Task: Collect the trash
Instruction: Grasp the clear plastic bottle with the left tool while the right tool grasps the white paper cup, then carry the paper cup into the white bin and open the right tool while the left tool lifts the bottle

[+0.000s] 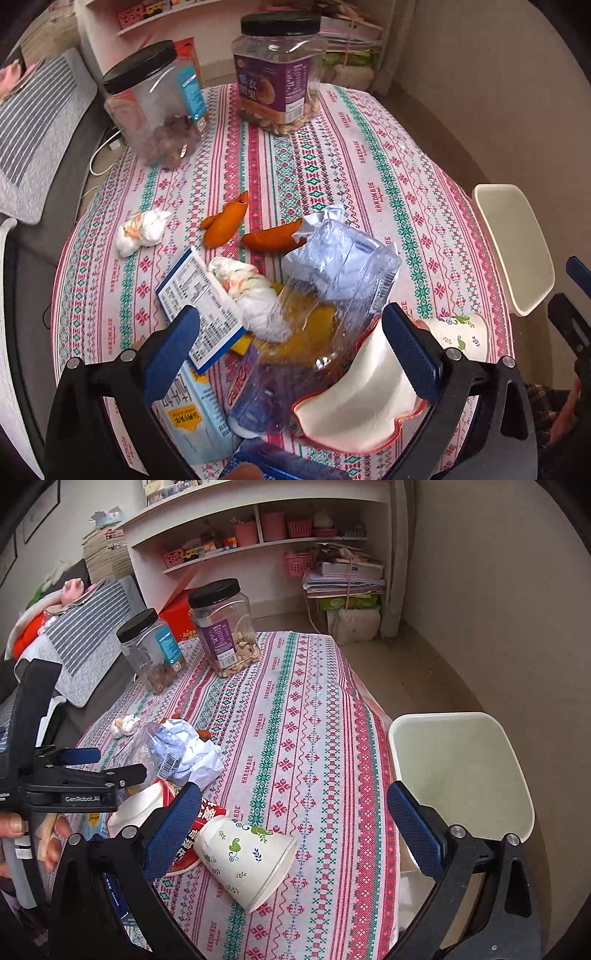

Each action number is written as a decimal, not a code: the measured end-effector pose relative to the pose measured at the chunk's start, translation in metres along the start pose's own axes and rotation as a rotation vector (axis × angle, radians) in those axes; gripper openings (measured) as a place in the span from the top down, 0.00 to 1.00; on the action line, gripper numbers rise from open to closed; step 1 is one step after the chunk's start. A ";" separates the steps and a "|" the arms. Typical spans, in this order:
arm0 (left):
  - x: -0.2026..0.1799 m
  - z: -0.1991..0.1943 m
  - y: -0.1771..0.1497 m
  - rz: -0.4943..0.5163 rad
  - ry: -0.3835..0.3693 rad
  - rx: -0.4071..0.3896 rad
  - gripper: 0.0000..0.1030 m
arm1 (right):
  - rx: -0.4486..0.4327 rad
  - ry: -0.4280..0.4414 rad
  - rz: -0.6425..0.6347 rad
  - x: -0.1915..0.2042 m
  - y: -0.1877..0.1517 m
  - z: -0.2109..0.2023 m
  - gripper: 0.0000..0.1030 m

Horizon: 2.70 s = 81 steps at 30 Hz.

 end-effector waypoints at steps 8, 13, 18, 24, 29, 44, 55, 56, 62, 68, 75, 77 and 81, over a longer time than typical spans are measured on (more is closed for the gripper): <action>0.011 0.018 0.010 -0.038 -0.072 0.030 0.28 | 0.070 0.061 -0.157 0.021 -0.012 0.019 0.07; 0.014 0.021 -0.005 -0.017 -0.059 0.061 0.34 | 0.106 0.127 -0.328 0.040 -0.029 0.024 0.07; 0.018 -0.015 -0.008 -0.053 -0.124 -0.020 0.35 | 0.096 0.168 -0.511 0.052 -0.049 0.017 0.07; 0.021 -0.066 -0.006 -0.095 -0.221 -0.146 0.37 | 0.151 0.141 -0.586 0.059 -0.063 0.034 0.07; 0.013 -0.092 -0.014 -0.071 -0.252 -0.216 0.37 | 0.164 0.094 -0.668 0.074 -0.070 0.049 0.12; 0.029 -0.117 -0.024 -0.139 -0.232 -0.344 0.37 | 0.136 0.168 -0.401 0.051 -0.031 0.042 0.59; 0.019 -0.129 -0.019 -0.144 -0.214 -0.411 0.37 | 0.007 0.181 -0.265 0.031 0.001 0.018 0.60; 0.017 -0.130 -0.018 -0.144 -0.216 -0.416 0.37 | -0.007 0.179 -0.248 0.028 0.004 0.015 0.60; 0.001 -0.138 -0.013 -0.137 -0.216 -0.464 0.37 | -0.079 0.147 -0.163 0.002 0.020 0.001 0.60; -0.019 -0.146 -0.011 -0.120 -0.234 -0.497 0.37 | -0.123 0.067 -0.089 -0.033 0.028 -0.005 0.59; -0.060 -0.149 -0.005 -0.050 -0.254 -0.506 0.37 | -0.098 -0.082 0.072 -0.098 0.030 0.004 0.59; -0.075 -0.146 -0.002 -0.031 -0.262 -0.497 0.37 | -0.079 -0.109 0.122 -0.117 0.031 0.007 0.58; -0.106 -0.135 0.007 -0.011 -0.305 -0.472 0.37 | -0.049 -0.168 0.196 -0.148 0.028 0.010 0.56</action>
Point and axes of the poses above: each gripper's, at about its wrist camera, not at the fingertips, and z roughly the way its jaws point, x to its left, y to its top, the point moved 4 cm from there along z, roughly the way its jaws point, and after that the axes turned 11 degrees about -y, right-handed, at the moved point
